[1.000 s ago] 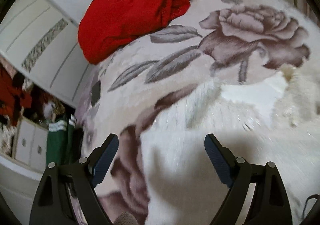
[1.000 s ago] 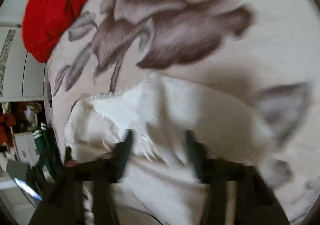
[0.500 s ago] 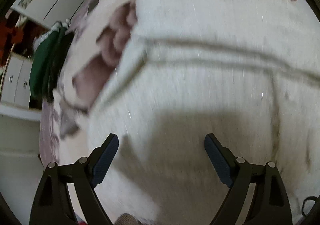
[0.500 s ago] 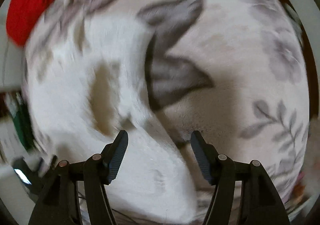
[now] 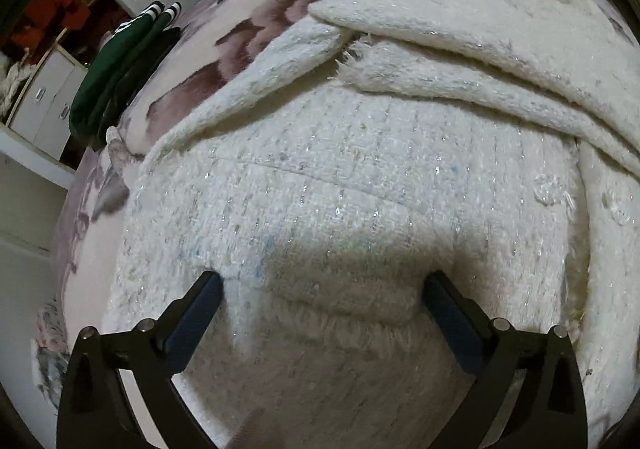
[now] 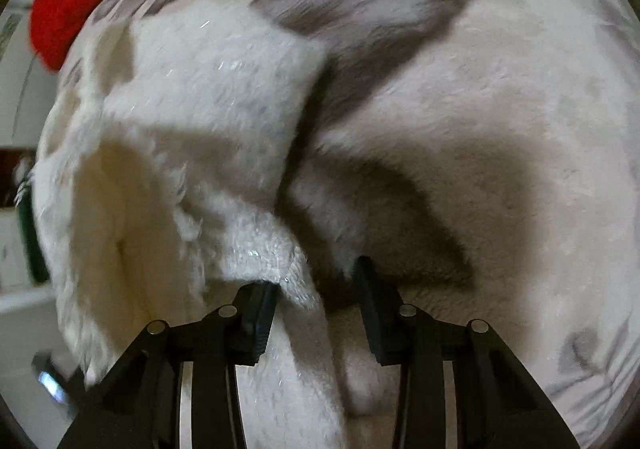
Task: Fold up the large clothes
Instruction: 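Smooth the folded cardigan with the left tool while the right tool presses the fold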
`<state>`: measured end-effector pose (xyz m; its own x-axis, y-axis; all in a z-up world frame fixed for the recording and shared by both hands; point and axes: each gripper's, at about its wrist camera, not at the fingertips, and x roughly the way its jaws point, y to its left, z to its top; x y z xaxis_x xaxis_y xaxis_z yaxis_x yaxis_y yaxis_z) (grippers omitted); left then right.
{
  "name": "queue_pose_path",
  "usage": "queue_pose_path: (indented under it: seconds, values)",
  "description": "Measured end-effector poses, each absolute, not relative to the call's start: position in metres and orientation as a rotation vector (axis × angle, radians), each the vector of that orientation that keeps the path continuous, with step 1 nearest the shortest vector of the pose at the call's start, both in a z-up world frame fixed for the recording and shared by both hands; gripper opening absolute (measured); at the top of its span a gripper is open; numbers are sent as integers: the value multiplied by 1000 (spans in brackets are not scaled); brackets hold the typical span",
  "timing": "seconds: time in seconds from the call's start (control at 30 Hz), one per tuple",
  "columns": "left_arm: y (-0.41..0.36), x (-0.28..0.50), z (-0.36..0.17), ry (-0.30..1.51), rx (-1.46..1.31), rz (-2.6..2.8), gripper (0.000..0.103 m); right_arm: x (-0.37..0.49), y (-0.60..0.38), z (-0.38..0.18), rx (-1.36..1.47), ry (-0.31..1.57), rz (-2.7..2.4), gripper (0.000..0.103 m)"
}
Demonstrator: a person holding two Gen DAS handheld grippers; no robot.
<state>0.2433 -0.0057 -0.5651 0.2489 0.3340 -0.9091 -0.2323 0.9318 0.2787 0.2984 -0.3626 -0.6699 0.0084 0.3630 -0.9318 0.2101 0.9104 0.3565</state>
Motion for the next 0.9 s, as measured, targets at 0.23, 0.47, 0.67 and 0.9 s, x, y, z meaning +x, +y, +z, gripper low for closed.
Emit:
queue_pose_path:
  seconds: [0.23,0.47,0.67,0.9]
  values:
    - [-63,224,-493,1246,166,390,103,245,-439,-645,706,1694,292,58]
    - [-217,174,-485,1422,61,102,103,195,-507,-616,609,1783,262,58]
    - [-330,148,-530,1451,187,-48,103,184,-541,-604,606,1757,262,63]
    - [-331,139,-562,1451,279,114,103,274,-534,-634,966,1659,385,66]
